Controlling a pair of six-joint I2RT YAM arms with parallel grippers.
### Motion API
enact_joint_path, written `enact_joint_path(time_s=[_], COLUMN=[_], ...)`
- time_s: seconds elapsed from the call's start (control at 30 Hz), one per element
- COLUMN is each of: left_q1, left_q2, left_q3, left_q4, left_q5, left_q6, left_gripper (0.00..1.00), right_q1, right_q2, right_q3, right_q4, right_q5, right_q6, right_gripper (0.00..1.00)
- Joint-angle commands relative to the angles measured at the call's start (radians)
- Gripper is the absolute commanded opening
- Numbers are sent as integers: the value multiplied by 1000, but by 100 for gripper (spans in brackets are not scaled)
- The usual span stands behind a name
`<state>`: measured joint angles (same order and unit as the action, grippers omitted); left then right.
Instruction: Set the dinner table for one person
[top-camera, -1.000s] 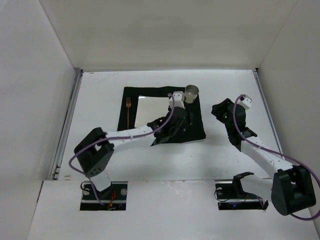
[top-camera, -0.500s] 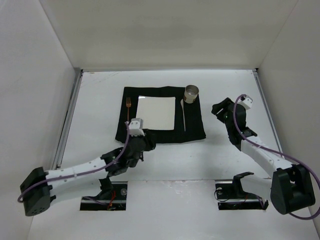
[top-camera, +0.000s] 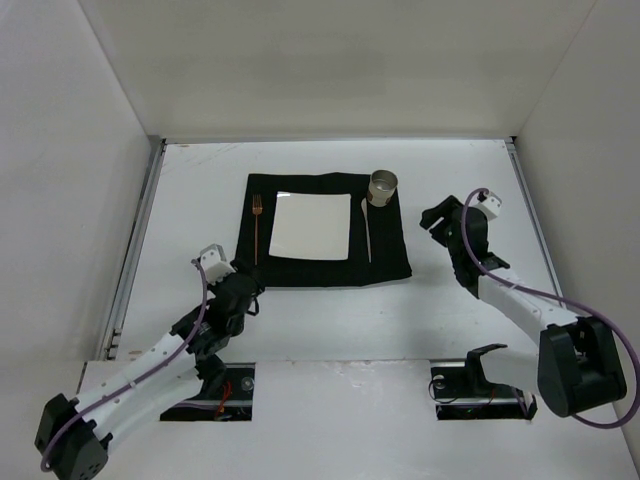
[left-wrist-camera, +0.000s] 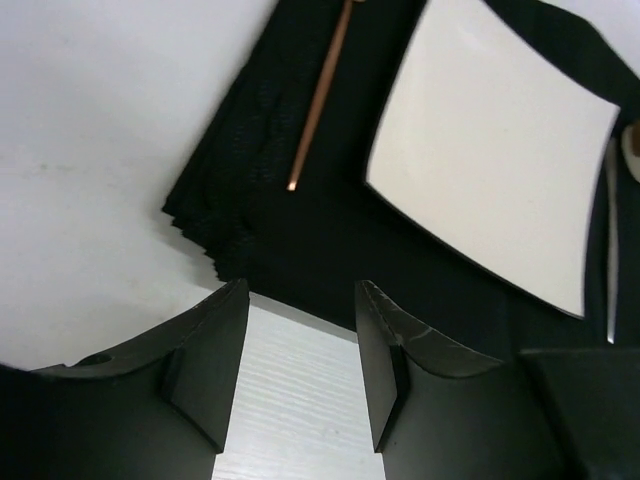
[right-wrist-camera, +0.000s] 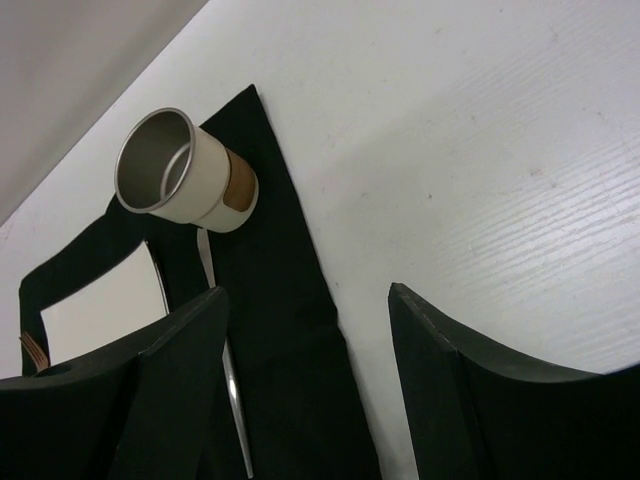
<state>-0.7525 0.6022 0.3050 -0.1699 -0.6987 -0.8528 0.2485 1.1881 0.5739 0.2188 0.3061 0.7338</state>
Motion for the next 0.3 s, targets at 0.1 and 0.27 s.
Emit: enact_joint_path(time_s=[0.1,0.27], left_q1=[64,78], left_q2=[33,79], left_q3=[-69,-70], left_q4=[39,105], left_q5=[28,28], left_q6=[-38,1], left_gripper=[44,43], right_q1=[-12,-12], right_q2=[-42,-33], right_q3=[-26,-29], right_q4=[82,93], right_q5=[10,10], right_q6=[22,27], right_gripper=[71,71])
